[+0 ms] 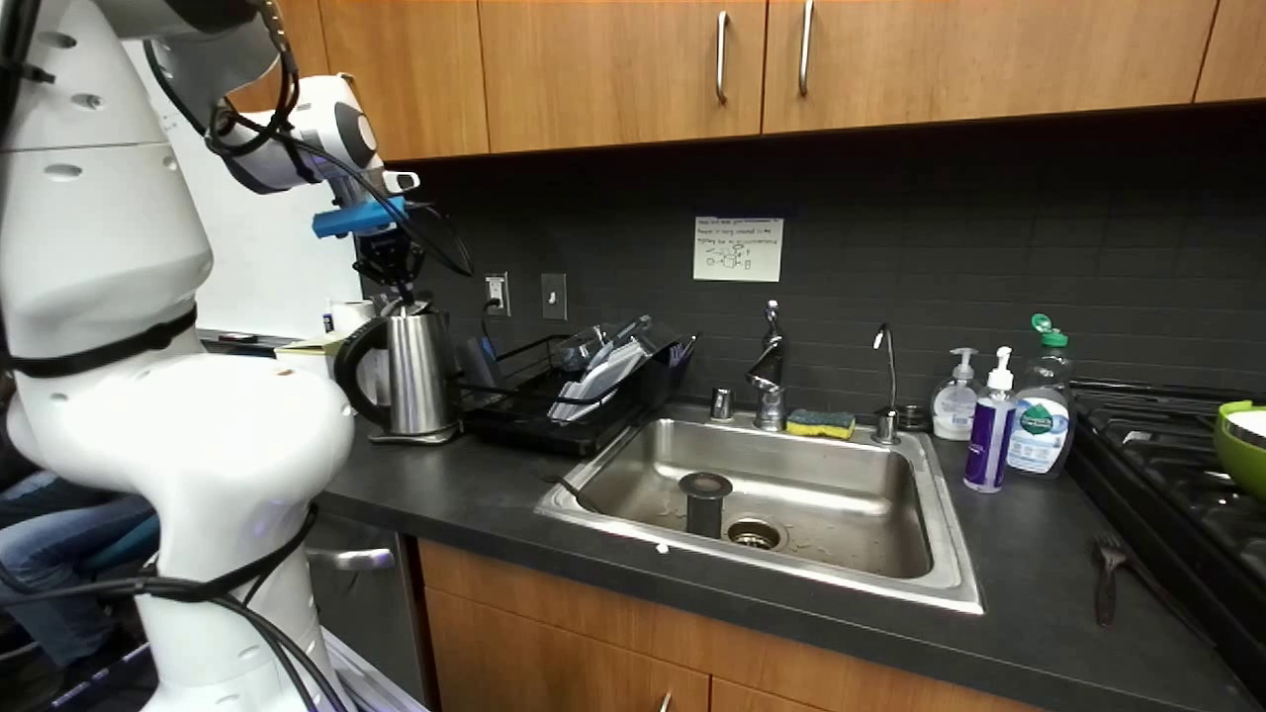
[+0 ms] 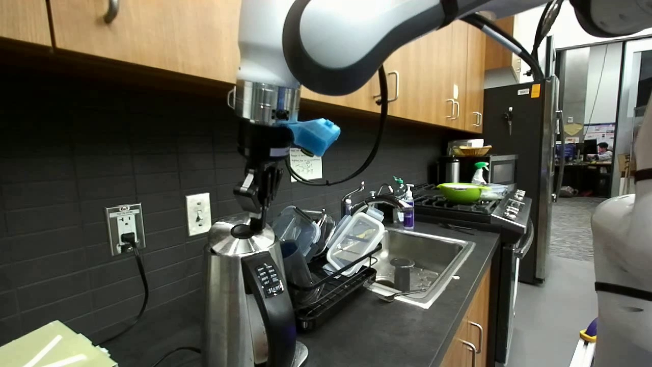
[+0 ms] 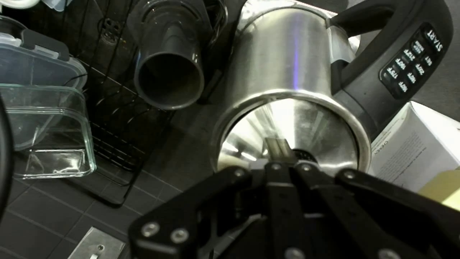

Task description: Close the lid on the silver kettle.

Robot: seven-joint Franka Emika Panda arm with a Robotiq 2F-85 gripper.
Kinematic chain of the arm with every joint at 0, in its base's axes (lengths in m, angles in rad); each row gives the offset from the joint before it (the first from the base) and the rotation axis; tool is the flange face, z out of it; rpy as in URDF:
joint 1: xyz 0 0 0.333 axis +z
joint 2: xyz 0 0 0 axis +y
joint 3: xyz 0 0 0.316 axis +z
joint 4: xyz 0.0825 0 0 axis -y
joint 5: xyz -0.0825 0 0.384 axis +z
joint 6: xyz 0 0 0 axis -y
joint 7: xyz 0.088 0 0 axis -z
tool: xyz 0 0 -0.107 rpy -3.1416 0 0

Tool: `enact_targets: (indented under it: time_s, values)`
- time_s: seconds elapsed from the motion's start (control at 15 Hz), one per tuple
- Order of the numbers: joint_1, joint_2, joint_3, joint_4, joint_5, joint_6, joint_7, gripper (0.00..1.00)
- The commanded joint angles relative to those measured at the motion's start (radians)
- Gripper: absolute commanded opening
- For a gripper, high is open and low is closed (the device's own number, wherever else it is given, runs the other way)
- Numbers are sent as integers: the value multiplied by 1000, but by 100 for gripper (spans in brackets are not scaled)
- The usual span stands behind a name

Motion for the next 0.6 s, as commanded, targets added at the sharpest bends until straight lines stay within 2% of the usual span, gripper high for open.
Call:
enact_targets:
  time_s: [0.0, 0.53]
  values:
    - [9, 21, -9, 4, -23, 31, -17, 0]
    - [5, 40, -24, -9, -13, 50, -30, 0]
